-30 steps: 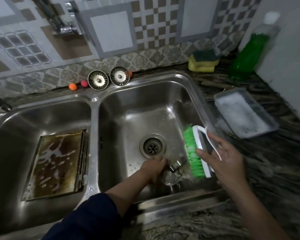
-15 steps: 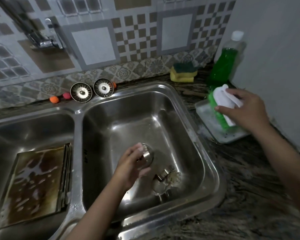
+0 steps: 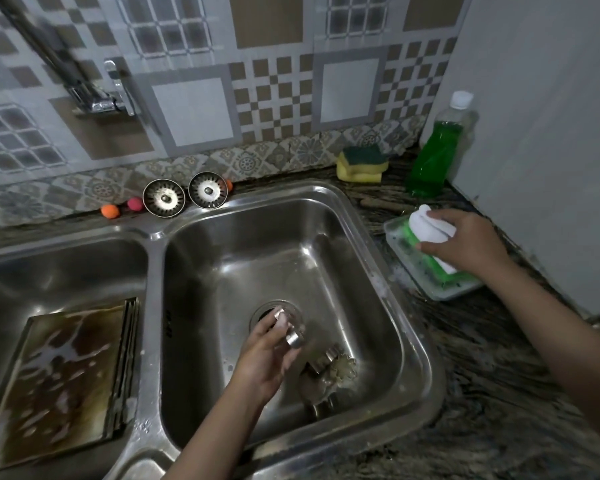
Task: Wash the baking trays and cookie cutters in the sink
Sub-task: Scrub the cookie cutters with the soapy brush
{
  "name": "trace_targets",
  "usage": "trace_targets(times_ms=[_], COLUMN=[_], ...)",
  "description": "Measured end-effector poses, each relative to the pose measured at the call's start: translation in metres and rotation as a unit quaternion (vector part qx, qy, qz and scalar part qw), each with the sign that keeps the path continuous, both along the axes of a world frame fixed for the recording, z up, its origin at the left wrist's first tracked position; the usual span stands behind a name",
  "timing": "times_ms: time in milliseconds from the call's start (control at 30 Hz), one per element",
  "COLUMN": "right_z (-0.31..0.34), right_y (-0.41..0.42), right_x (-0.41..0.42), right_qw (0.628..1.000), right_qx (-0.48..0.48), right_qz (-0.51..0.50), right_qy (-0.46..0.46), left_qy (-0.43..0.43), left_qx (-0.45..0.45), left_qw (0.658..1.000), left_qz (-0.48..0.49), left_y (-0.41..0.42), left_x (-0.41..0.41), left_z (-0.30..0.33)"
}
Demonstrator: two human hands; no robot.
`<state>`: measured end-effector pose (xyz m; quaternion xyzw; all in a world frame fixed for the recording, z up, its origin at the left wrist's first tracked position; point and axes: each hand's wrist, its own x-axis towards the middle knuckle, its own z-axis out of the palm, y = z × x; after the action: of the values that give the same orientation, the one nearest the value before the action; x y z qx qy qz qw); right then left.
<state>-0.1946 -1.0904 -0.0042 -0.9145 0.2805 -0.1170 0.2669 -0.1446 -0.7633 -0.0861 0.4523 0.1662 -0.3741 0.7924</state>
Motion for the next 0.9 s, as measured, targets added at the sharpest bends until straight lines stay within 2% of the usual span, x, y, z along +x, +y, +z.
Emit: trace_targets(times_ms=[167,433,500,567,633,767,833,900], right_z=[0.019,0.015,0.017,0.017,0.01,-0.024,-0.044,-0.059], right_y=[0.015,0.027,0.049,0.084,0.124,0.188,0.197,0.195], right_x=[-0.004,-0.007,-0.011,-0.013,-0.017,-0.014,-0.006,0.005], right_qw=[0.996,0.994,0.989,0.975,0.962,0.887,0.88,0.907], right_qx=[-0.024,-0.039,0.027,0.132,0.214,0.409,0.426,0.376], right_qz=[0.011,-0.005,-0.017,-0.011,0.028,0.106,0.094,0.083], right_qy=[-0.09,-0.101,-0.143,-0.177,-0.17,-0.184,-0.19,-0.169], left_qy=[-0.006,-0.022,-0.024,-0.024,-0.024,-0.015,-0.021,-0.02], left_qx=[-0.004,-0.018,-0.015,-0.005,0.001,-0.059,-0.066,-0.05], left_qw=[1.0,0.999,0.998,0.998,0.998,0.998,0.997,0.997], left_qz=[0.0,-0.044,-0.051,-0.056,-0.057,-0.035,-0.041,-0.05], left_y=[0.0,0.004,0.005,0.002,-0.003,-0.004,0.005,0.014], left_x=[0.002,-0.004,-0.004,-0.004,-0.004,0.001,0.005,0.006], left_z=[0.002,0.008,0.009,0.009,0.01,0.013,0.014,0.014])
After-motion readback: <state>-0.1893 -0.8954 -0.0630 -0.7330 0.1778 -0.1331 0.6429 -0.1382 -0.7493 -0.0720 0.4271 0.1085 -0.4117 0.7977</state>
